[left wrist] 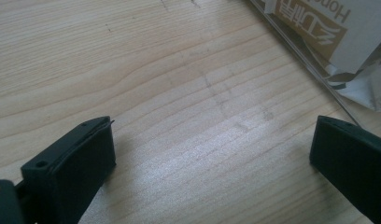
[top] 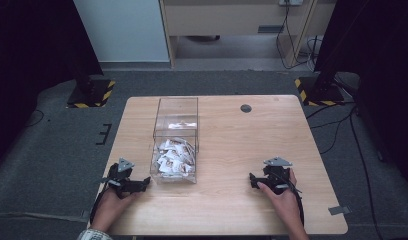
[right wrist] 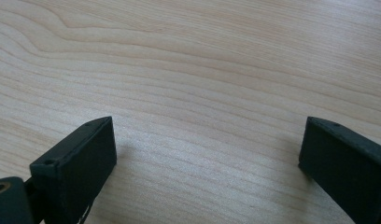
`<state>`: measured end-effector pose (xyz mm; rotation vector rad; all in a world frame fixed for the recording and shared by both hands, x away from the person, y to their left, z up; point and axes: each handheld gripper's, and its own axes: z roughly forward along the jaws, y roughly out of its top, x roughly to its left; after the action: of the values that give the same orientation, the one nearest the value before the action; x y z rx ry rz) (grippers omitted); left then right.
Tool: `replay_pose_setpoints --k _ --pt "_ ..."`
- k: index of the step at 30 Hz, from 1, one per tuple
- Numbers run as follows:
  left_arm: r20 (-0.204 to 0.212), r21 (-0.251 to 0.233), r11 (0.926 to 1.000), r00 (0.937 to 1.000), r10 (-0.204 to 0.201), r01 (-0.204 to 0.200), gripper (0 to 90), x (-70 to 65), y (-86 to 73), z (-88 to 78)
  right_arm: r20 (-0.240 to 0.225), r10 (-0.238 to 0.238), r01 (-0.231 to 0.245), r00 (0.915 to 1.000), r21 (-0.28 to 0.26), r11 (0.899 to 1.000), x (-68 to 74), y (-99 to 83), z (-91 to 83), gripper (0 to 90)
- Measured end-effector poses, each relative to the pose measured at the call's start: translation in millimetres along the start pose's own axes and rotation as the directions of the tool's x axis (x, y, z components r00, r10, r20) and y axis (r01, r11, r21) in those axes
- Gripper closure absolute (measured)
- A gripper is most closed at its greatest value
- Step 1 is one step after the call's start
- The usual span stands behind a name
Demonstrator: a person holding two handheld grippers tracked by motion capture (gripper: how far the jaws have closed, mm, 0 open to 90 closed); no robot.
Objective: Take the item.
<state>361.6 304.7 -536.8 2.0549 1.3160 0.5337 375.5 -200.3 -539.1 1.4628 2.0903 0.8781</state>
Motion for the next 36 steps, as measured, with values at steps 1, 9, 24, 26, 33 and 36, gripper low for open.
replay_pose_setpoints --k 1,9,24,26,33,36 --pt "0.000 0.000 1.0000 1.0000 0.000 0.000 0.0 0.0 0.0 0.0 0.000 0.000 0.000 1.0000 0.000 1.000 0.0 0.0 0.0 4.2" --pt "0.000 0.000 1.0000 1.0000 0.000 0.000 0.0 0.0 0.0 0.0 0.001 -0.001 0.001 1.0000 0.001 1.000 0.0 0.0 0.0 4.2" --pt "0.000 0.000 1.0000 1.0000 0.000 0.000 0.0 0.0 0.1 0.0 -0.040 -0.020 0.020 0.9990 -0.003 1.000 6.1 1.0 -1.7 5.5" --pt "0.000 0.000 1.0000 1.0000 0.000 0.000 0.0 0.1 0.1 0.0 -0.042 -0.022 0.021 0.9989 -0.019 1.000 8.5 2.6 -3.3 5.1" --pt "-0.001 0.000 1.0000 1.0000 0.001 -0.001 0.0 0.1 0.1 0.0 -0.050 -0.016 0.014 0.9986 -0.034 0.999 9.5 5.4 -8.4 5.7" --pt "0.000 0.000 1.0000 1.0000 0.000 0.000 0.0 0.0 0.1 0.0 -0.049 -0.017 0.015 0.9986 -0.038 0.999 9.0 5.7 -9.4 5.8"
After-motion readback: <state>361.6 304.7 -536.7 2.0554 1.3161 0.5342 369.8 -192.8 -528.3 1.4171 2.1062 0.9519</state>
